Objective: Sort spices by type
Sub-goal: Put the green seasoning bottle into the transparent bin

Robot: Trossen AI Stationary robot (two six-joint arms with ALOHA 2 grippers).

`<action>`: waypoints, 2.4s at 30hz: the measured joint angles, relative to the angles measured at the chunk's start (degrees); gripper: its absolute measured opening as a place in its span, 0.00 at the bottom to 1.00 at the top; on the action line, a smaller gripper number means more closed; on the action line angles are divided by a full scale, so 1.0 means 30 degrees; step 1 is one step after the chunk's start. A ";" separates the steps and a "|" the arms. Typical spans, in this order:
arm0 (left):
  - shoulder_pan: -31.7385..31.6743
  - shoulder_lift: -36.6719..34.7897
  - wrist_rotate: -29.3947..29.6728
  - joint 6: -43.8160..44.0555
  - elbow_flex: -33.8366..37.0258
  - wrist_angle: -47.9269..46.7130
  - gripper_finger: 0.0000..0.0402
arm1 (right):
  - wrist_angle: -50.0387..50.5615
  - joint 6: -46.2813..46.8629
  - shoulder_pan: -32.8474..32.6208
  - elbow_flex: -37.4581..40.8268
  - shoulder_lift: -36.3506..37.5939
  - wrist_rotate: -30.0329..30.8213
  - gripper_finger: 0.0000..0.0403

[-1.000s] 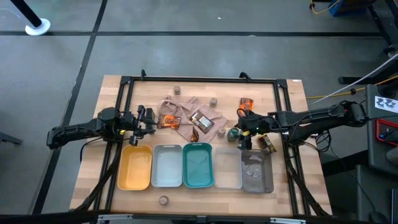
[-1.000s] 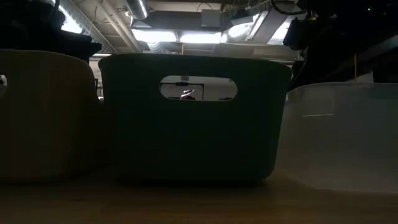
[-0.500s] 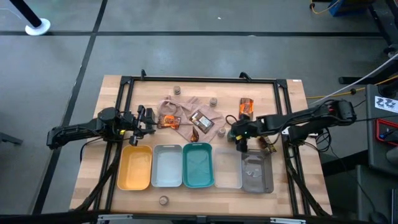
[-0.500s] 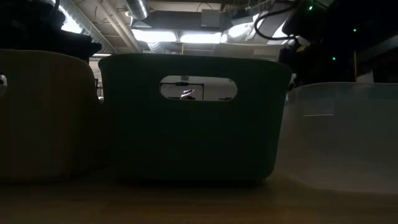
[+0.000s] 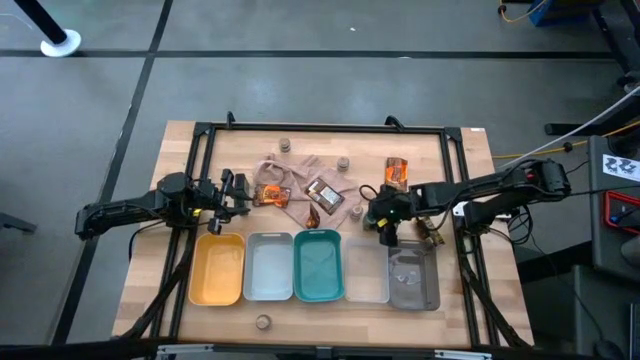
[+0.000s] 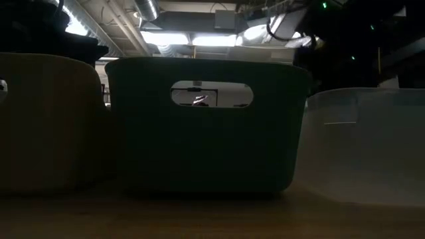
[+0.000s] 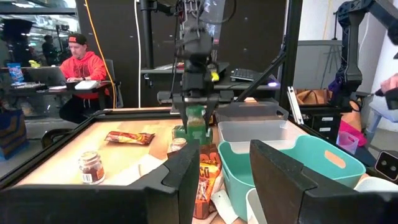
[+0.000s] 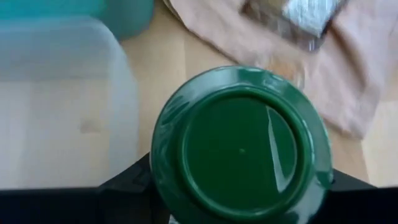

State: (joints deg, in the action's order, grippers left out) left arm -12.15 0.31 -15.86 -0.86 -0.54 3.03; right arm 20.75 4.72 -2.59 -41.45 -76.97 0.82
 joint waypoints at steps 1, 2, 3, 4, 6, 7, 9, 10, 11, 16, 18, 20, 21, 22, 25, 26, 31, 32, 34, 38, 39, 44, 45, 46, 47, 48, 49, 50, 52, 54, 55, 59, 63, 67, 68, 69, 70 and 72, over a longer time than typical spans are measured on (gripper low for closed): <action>-0.0003 -0.0004 0.0000 -0.0001 0.0000 0.0000 0.33 | 0.0613 -0.0184 0.0000 -0.0548 0.0000 -0.0002 0.50; -0.0001 -0.0004 0.0000 -0.0001 0.0000 0.0000 0.33 | 0.1361 -0.0279 0.0000 -0.1114 0.0000 0.0009 0.50; -0.0003 -0.0004 0.0000 -0.0001 0.0000 0.0000 0.33 | 0.2159 -0.0376 0.0000 -0.1669 0.0000 0.0037 0.50; 0.0001 -0.0004 0.0000 0.0003 0.0000 0.0000 0.33 | 0.2950 -0.0515 -0.0007 -0.2332 0.0000 0.0100 0.50; -0.0002 -0.0004 -0.0006 -0.0001 0.0000 0.0000 0.33 | 0.4190 -0.0580 0.0000 -0.3545 0.0000 0.0176 0.50; 0.0004 -0.0004 0.0000 -0.0001 0.0000 -0.0001 0.33 | 0.4785 -0.0505 -0.0004 -0.4143 0.0012 0.0149 0.50; 0.0004 -0.0004 -0.0001 -0.0001 0.0000 0.0000 0.33 | 0.5872 0.0001 -0.0022 -0.5094 0.0022 -0.0390 0.50; -0.0001 -0.0001 0.0000 -0.0001 0.0000 -0.0007 0.33 | 0.6155 0.0383 -0.0022 -0.5420 0.0029 -0.0881 0.50; 0.0004 -0.0004 0.0000 0.0003 0.0000 -0.0004 0.33 | 0.6251 0.0786 -0.0044 -0.5682 0.0029 -0.1431 0.50; 0.0001 -0.0004 0.0000 0.0003 0.0000 -0.0004 0.33 | 0.6155 0.2652 -0.1196 -0.6054 0.0029 -0.3291 0.50; -0.0003 -0.0002 0.0000 -0.0001 0.0000 -0.0007 0.33 | 0.6086 0.3621 -0.1911 -0.6054 0.0029 -0.3270 0.50; 0.0000 -0.0004 0.0000 -0.0001 0.0000 -0.0007 0.33 | 0.6085 0.4700 -0.2688 -0.6054 0.0029 -0.2909 0.50; -0.0001 -0.0004 0.0000 -0.0001 0.0000 -0.0007 0.33 | 0.6069 0.5205 -0.3095 -0.6054 0.0029 -0.2623 0.50; 0.0004 -0.0004 0.0000 -0.0001 0.0000 -0.0007 0.33 | 0.6053 0.5664 -0.3502 -0.6054 0.0012 -0.2160 0.50; 0.0003 -0.0004 0.0000 -0.0001 0.0000 -0.0001 0.33 | 0.6019 0.6913 -0.4676 -0.6061 -0.0299 -0.0552 0.50; -0.0003 -0.0004 0.0000 -0.0001 0.0000 0.0007 0.33 | 0.6012 0.7339 -0.5006 -0.6061 -0.0482 -0.0086 0.50; -0.0003 -0.0003 -0.0007 -0.0001 0.0000 0.0022 0.33 | 0.5785 0.8928 -0.6464 -0.6061 -0.1962 0.1335 0.50; -0.0003 0.0004 -0.0007 -0.0001 0.0000 0.0022 0.33 | 0.5556 0.9000 -0.6718 -0.6061 -0.2342 0.1539 0.50; 0.0004 0.0004 -0.0001 -0.0001 0.0000 0.0029 0.33 | 0.4889 0.8994 -0.7088 -0.6061 -0.3089 0.1807 0.50; -0.0003 0.0000 0.0000 -0.0001 0.0000 0.0036 0.33 | 0.4141 0.8977 -0.7307 -0.6061 -0.4378 0.2034 0.50; -0.0002 -0.0004 -0.0007 -0.0001 0.0000 0.0036 0.33 | 0.4071 0.8924 -0.7283 -0.6061 -0.4606 0.2044 0.50; 0.0004 -0.0003 -0.0007 -0.0001 0.0000 0.0036 0.33 | 0.4097 0.7850 -0.7249 -0.6061 -0.4932 0.2501 0.50; 0.0003 0.0004 -0.0001 -0.0001 0.0000 0.0036 0.33 | 0.4084 0.7637 -0.7254 -0.6061 -0.4932 0.2767 0.50; 0.0002 -0.0001 -0.0007 -0.0001 0.0000 0.0041 0.33 | 0.4081 0.7330 -0.7257 -0.6061 -0.4932 0.3042 0.50; 0.0000 -0.0004 -0.0005 0.0001 0.0000 0.0036 0.33 | 0.4099 0.7181 -0.7257 -0.6061 -0.4932 0.3177 0.50; -0.0001 0.0000 -0.0007 0.0001 0.0000 0.0042 0.33 | 0.4108 0.6965 -0.7257 -0.6061 -0.4932 0.3221 0.50; 0.0001 0.0000 -0.0004 -0.0001 0.0000 0.0040 0.33 | 0.4096 0.6817 -0.7257 -0.6061 -0.4932 0.3236 0.50; -0.0003 0.0004 -0.0007 -0.0001 0.0000 0.0044 0.33 | 0.4094 0.6734 -0.7257 -0.6060 -0.4932 0.3245 0.50; -0.0003 -0.0003 -0.0007 0.0083 0.0000 0.0044 0.33 | 0.3965 0.6684 -0.7257 -0.5935 -0.4932 0.3298 0.50; -0.0003 -0.0003 -0.0007 0.0333 0.0000 0.0044 0.33 | 0.3990 0.6684 -0.7257 -0.5746 -0.4932 0.3385 0.51; -0.0003 -0.0003 -0.0007 0.0500 0.0000 0.0044 0.33 | 0.3920 0.6677 -0.7257 -0.5598 -0.4932 0.3382 0.52; -0.0003 -0.0001 -0.0007 0.0668 0.0000 0.0044 0.33 | 0.3338 0.6773 -0.7257 -0.4839 -0.4932 0.3285 0.56; 0.0002 0.0004 -0.0007 0.0484 0.0000 0.0046 0.33 | 0.2991 0.6786 -0.7257 -0.4565 -0.4932 0.3385 0.54; 0.0003 -0.0004 -0.0007 0.0269 0.0000 0.0051 0.33 | 0.3010 0.6786 -0.7257 -0.4560 -0.4932 0.3397 0.53; 0.0000 -0.0004 -0.0007 0.0269 0.0000 0.0051 0.33 | 0.3013 0.6793 -0.7257 -0.4560 -0.4932 0.3393 0.54; -0.0003 -0.0004 -0.0007 0.0269 0.0000 0.0051 0.33 | 0.3015 0.6817 -0.7257 -0.4553 -0.4932 0.3389 0.55; -0.0003 0.0000 -0.0004 0.0269 0.0000 0.0047 0.33 | 0.3029 0.6830 -0.7257 -0.4553 -0.4932 0.3389 0.57; -0.0003 -0.0001 -0.0005 0.0269 0.0000 0.0051 0.33 | 0.3040 0.6830 -0.7257 -0.4553 -0.4932 0.3387 0.61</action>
State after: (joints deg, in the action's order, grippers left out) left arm -12.16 0.30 -15.87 -0.05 -0.54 3.18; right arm 29.87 25.21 -24.36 -55.11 -91.77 10.98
